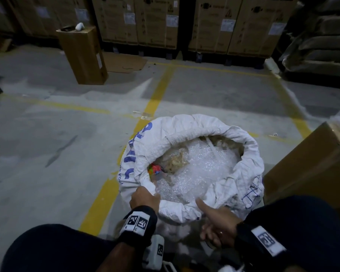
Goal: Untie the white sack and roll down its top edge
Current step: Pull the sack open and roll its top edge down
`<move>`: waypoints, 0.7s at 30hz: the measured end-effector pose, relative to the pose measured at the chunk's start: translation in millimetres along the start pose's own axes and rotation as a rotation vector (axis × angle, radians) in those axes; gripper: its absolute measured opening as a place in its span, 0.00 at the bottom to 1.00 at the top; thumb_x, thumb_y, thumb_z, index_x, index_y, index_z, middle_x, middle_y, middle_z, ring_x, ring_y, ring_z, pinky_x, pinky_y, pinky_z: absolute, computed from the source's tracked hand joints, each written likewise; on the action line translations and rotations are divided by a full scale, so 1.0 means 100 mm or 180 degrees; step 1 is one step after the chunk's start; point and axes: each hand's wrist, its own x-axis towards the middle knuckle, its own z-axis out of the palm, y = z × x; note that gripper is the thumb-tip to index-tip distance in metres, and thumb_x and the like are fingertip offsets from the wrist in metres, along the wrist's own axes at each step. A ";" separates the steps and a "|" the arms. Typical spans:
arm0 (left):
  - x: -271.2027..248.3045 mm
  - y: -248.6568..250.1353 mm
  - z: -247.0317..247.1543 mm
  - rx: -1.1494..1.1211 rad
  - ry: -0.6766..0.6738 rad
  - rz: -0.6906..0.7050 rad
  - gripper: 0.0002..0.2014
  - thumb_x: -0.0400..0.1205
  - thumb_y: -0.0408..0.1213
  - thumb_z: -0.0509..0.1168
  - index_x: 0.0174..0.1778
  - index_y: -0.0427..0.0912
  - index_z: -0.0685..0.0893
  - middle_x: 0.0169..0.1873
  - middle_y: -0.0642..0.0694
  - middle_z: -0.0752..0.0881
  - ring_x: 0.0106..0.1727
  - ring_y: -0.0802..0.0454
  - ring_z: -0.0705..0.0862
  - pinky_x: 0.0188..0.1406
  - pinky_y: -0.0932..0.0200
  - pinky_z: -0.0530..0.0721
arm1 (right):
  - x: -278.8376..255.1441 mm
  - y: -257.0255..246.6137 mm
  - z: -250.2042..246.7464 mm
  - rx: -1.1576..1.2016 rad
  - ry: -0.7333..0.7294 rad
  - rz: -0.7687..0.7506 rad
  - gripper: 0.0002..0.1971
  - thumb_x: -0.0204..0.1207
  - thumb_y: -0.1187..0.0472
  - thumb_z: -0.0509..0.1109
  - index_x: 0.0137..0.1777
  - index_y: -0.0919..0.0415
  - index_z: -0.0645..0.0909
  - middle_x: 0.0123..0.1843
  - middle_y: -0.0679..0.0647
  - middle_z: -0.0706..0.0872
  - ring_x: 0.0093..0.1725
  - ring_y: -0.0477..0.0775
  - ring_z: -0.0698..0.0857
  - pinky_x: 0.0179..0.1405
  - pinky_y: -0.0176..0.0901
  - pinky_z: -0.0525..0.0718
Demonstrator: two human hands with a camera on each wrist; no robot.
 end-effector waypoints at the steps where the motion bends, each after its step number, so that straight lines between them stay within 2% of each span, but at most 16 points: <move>1: -0.02 0.01 -0.01 0.0016 0.0017 0.0021 0.15 0.77 0.44 0.68 0.52 0.37 0.83 0.53 0.38 0.88 0.54 0.40 0.85 0.46 0.57 0.80 | 0.06 -0.05 0.01 0.0076 0.0056 -0.0004 0.40 0.65 0.26 0.65 0.42 0.70 0.81 0.38 0.67 0.88 0.20 0.54 0.80 0.19 0.37 0.75; 2: -0.03 0.03 -0.01 -0.0015 0.0019 0.0023 0.14 0.77 0.43 0.68 0.52 0.36 0.83 0.53 0.38 0.88 0.55 0.40 0.85 0.46 0.57 0.80 | 0.11 -0.12 0.04 0.0138 0.0097 -0.0001 0.43 0.62 0.23 0.65 0.49 0.70 0.81 0.43 0.66 0.89 0.26 0.56 0.84 0.22 0.39 0.79; 4: -0.08 0.05 -0.02 -0.0054 0.0024 0.0038 0.14 0.78 0.42 0.67 0.52 0.36 0.83 0.53 0.37 0.87 0.55 0.39 0.85 0.48 0.56 0.81 | 0.25 -0.23 0.14 0.0261 0.0072 0.0027 0.39 0.65 0.28 0.68 0.52 0.67 0.79 0.45 0.64 0.88 0.31 0.58 0.86 0.25 0.41 0.84; 6: -0.07 0.04 0.00 -0.0120 0.0070 0.0038 0.14 0.79 0.42 0.67 0.53 0.35 0.83 0.54 0.37 0.87 0.56 0.39 0.85 0.50 0.55 0.81 | 0.40 -0.34 0.24 0.0516 0.0069 -0.0017 0.31 0.67 0.39 0.75 0.56 0.67 0.79 0.48 0.65 0.86 0.34 0.60 0.86 0.26 0.43 0.84; 8: -0.06 0.04 0.02 -0.0336 -0.0023 -0.0049 0.15 0.79 0.43 0.66 0.54 0.34 0.83 0.55 0.37 0.87 0.57 0.39 0.85 0.51 0.54 0.81 | 0.53 -0.43 0.29 0.0345 0.0275 -0.0206 0.25 0.72 0.51 0.75 0.63 0.67 0.79 0.53 0.65 0.85 0.39 0.59 0.86 0.33 0.44 0.86; 10: -0.03 0.01 0.03 -0.0949 -0.0186 -0.0346 0.18 0.78 0.44 0.68 0.56 0.33 0.84 0.55 0.35 0.87 0.57 0.37 0.85 0.52 0.53 0.81 | 0.57 -0.51 0.24 0.0119 0.0566 -0.0278 0.22 0.73 0.56 0.73 0.64 0.65 0.79 0.60 0.64 0.85 0.51 0.60 0.87 0.48 0.45 0.87; 11: 0.01 -0.02 0.04 -0.1403 -0.0251 -0.0526 0.20 0.76 0.44 0.70 0.56 0.31 0.84 0.54 0.34 0.87 0.55 0.36 0.86 0.52 0.52 0.83 | 0.61 -0.46 0.28 -0.0406 0.0584 -0.0305 0.20 0.73 0.56 0.73 0.62 0.65 0.80 0.61 0.62 0.85 0.56 0.60 0.86 0.54 0.44 0.85; 12: 0.01 -0.02 0.04 -0.2024 -0.0357 -0.0790 0.22 0.73 0.43 0.72 0.55 0.28 0.84 0.51 0.33 0.88 0.51 0.36 0.87 0.52 0.49 0.85 | 0.65 -0.44 0.29 -0.0547 0.0578 -0.0404 0.18 0.72 0.55 0.74 0.59 0.64 0.80 0.61 0.60 0.85 0.59 0.58 0.85 0.54 0.43 0.83; 13: 0.04 -0.04 0.06 -0.2705 -0.0474 -0.1031 0.21 0.73 0.40 0.73 0.53 0.25 0.83 0.49 0.32 0.87 0.46 0.36 0.87 0.49 0.45 0.87 | 0.71 -0.42 0.28 -0.0082 0.0454 -0.0238 0.15 0.73 0.56 0.73 0.56 0.61 0.78 0.60 0.59 0.85 0.58 0.54 0.84 0.50 0.41 0.84; 14: 0.07 -0.04 0.07 -0.3336 -0.0684 -0.1265 0.18 0.75 0.35 0.72 0.53 0.23 0.81 0.49 0.32 0.86 0.44 0.36 0.86 0.45 0.43 0.87 | 0.73 -0.36 0.25 0.0721 0.0410 -0.0272 0.13 0.75 0.58 0.71 0.57 0.59 0.76 0.59 0.60 0.83 0.55 0.53 0.83 0.42 0.39 0.86; 15: 0.09 -0.03 0.08 -0.3817 -0.0885 -0.1397 0.16 0.79 0.32 0.69 0.56 0.22 0.78 0.51 0.31 0.84 0.44 0.36 0.85 0.41 0.42 0.88 | 0.73 -0.27 0.26 0.1194 0.0309 -0.0351 0.10 0.79 0.62 0.67 0.58 0.59 0.74 0.59 0.61 0.81 0.53 0.55 0.82 0.34 0.39 0.88; 16: 0.11 -0.01 0.07 -0.4058 -0.1099 -0.1499 0.18 0.82 0.32 0.65 0.62 0.22 0.76 0.57 0.29 0.83 0.47 0.35 0.85 0.39 0.42 0.88 | 0.69 -0.20 0.27 0.1772 0.0282 -0.0307 0.08 0.81 0.65 0.63 0.58 0.62 0.73 0.58 0.63 0.80 0.51 0.58 0.82 0.26 0.41 0.88; 17: 0.13 0.00 0.08 -0.4299 -0.1279 -0.1543 0.21 0.85 0.34 0.61 0.69 0.23 0.72 0.63 0.28 0.80 0.54 0.32 0.84 0.44 0.41 0.87 | 0.68 -0.15 0.28 0.2513 0.0198 -0.0198 0.06 0.82 0.67 0.61 0.56 0.66 0.74 0.55 0.63 0.81 0.46 0.61 0.84 0.20 0.45 0.87; 18: 0.14 0.03 0.05 -0.4432 -0.1451 -0.1532 0.23 0.87 0.36 0.58 0.72 0.23 0.68 0.68 0.28 0.76 0.62 0.30 0.80 0.54 0.40 0.83 | 0.64 -0.14 0.30 0.3012 0.0125 -0.0150 0.06 0.83 0.68 0.59 0.53 0.70 0.76 0.51 0.64 0.82 0.40 0.63 0.85 0.18 0.48 0.87; 19: 0.18 0.03 0.05 -0.4567 -0.1589 -0.1520 0.23 0.88 0.37 0.56 0.74 0.23 0.66 0.70 0.27 0.74 0.69 0.30 0.76 0.62 0.41 0.78 | 0.58 -0.17 0.33 0.3321 -0.0051 -0.0177 0.08 0.84 0.67 0.59 0.53 0.72 0.77 0.51 0.67 0.84 0.36 0.64 0.85 0.20 0.51 0.87; 21: 0.21 0.06 0.03 -0.4853 -0.1712 -0.1465 0.24 0.88 0.40 0.55 0.74 0.25 0.67 0.69 0.26 0.75 0.68 0.31 0.77 0.67 0.42 0.73 | 0.53 -0.28 0.34 0.3539 -0.0258 -0.0420 0.16 0.85 0.65 0.57 0.54 0.79 0.81 0.52 0.73 0.86 0.35 0.66 0.87 0.29 0.52 0.89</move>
